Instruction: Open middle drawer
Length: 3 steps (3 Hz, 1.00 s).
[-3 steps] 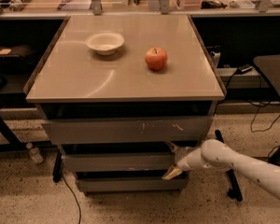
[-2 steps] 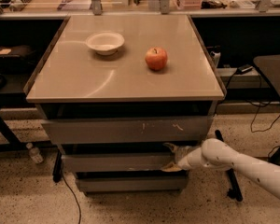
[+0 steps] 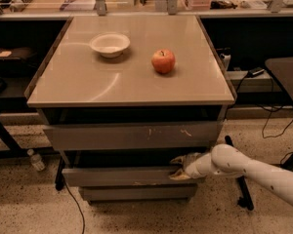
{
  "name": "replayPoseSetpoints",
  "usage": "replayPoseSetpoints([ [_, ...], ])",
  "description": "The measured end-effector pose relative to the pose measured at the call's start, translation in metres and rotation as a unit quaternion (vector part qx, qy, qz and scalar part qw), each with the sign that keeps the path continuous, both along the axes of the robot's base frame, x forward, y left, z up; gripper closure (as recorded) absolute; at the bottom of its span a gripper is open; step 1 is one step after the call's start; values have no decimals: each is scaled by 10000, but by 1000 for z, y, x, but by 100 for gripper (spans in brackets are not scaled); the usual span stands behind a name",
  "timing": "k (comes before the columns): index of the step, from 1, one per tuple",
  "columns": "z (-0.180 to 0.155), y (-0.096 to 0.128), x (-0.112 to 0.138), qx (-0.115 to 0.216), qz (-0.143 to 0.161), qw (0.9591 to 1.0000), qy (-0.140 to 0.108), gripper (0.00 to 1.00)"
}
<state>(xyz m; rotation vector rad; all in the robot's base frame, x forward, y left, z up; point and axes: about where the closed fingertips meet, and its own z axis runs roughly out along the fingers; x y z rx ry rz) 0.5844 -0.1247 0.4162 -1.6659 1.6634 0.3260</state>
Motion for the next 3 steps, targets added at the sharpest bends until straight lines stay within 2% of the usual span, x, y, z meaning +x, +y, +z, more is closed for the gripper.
replayPoseSetpoints([
  [1, 0, 0, 0, 0, 0, 10000, 0, 100],
  [2, 0, 0, -1, 1, -2, 10000, 1, 82],
  [3, 0, 0, -1, 1, -2, 10000, 1, 61],
])
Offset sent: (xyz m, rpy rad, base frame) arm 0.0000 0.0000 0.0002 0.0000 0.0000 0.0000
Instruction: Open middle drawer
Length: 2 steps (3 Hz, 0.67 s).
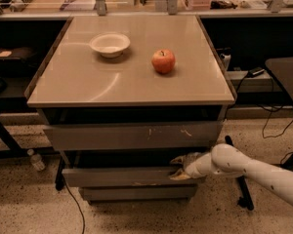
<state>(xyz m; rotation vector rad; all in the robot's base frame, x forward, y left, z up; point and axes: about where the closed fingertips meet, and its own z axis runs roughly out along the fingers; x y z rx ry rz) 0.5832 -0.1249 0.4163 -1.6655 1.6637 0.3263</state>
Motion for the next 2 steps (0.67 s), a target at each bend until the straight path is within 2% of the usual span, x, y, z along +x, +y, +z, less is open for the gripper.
replayPoseSetpoints([
  [1, -4, -4, 4, 89, -22, 9999, 119, 37],
  [2, -9, -16, -13, 180, -7, 9995, 245, 39],
])
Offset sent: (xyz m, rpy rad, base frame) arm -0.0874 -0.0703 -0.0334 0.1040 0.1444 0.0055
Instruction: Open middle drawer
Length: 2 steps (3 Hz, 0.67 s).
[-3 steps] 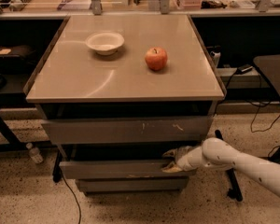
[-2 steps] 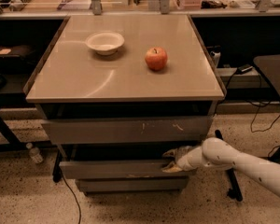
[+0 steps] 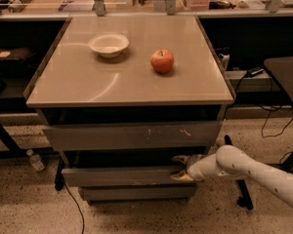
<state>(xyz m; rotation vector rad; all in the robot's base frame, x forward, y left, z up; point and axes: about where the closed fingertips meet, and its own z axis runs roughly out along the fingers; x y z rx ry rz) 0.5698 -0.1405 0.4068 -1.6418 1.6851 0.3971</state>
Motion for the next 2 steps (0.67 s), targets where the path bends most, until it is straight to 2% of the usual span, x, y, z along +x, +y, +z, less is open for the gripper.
replayPoseSetpoints([
  [1, 2, 0, 0, 0, 0, 10000, 0, 62],
  [2, 2, -7, -19, 6, 17, 10000, 17, 86],
])
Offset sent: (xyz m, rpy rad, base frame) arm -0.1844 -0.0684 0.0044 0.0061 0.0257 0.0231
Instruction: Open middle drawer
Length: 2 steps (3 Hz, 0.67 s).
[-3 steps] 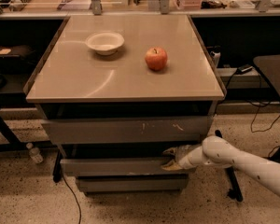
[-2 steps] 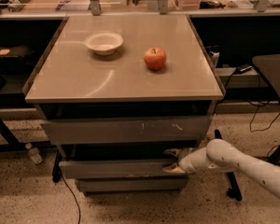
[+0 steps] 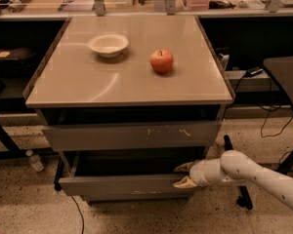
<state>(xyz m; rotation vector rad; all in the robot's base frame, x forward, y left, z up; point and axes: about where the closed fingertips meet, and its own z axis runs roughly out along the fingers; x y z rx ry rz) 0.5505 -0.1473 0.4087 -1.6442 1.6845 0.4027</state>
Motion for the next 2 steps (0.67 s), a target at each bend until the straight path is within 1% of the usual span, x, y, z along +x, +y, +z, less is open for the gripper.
replayPoseSetpoints([
  [1, 2, 0, -3, 0, 0, 10000, 0, 100],
  [2, 2, -2, -13, -7, 3, 10000, 5, 100],
])
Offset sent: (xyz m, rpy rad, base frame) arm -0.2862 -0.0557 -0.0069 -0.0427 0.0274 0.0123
